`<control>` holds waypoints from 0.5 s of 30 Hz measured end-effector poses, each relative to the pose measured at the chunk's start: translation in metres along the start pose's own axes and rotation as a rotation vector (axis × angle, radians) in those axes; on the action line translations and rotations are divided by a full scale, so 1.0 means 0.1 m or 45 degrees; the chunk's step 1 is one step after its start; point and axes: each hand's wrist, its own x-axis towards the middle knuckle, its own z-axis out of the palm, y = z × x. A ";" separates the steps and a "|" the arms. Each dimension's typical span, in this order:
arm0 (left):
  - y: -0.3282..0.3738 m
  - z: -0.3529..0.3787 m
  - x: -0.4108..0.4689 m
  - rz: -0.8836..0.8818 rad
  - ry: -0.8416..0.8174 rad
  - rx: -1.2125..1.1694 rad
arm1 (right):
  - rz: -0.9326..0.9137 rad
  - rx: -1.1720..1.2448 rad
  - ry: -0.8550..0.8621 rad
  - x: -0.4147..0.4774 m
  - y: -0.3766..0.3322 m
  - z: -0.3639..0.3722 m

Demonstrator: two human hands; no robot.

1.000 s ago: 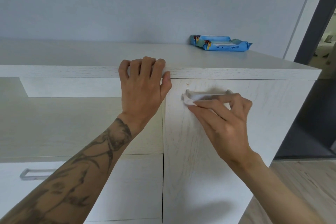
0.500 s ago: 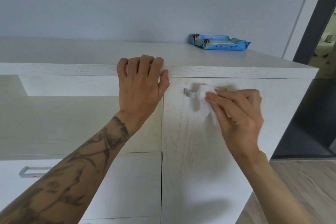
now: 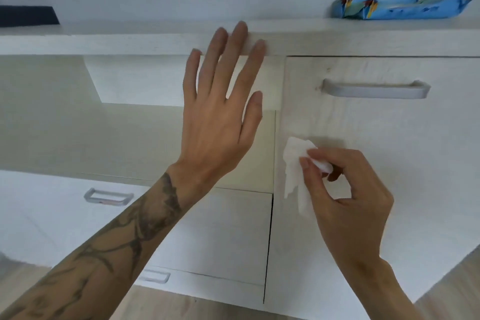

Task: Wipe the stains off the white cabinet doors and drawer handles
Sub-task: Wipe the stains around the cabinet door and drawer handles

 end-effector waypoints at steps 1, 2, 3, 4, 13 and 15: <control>-0.07 -0.04 -0.14 0.004 -0.035 0.015 | 0.007 0.027 -0.010 -0.05 -0.01 0.10; -0.16 -0.09 -0.29 0.006 -0.082 0.045 | 0.019 0.054 -0.014 -0.10 -0.02 0.20; -0.27 -0.14 -0.44 0.004 -0.142 0.089 | 0.032 0.081 -0.021 -0.14 -0.04 0.30; -0.41 -0.20 -0.60 -0.002 -0.207 0.138 | 0.042 0.107 -0.033 -0.19 -0.07 0.42; -1.81 -0.95 -1.69 -0.213 -0.593 0.467 | -0.028 0.157 -0.176 -0.64 -0.51 1.29; -2.13 -1.08 -1.91 -0.250 -0.621 0.484 | -0.046 0.145 -0.202 -0.78 -0.67 1.52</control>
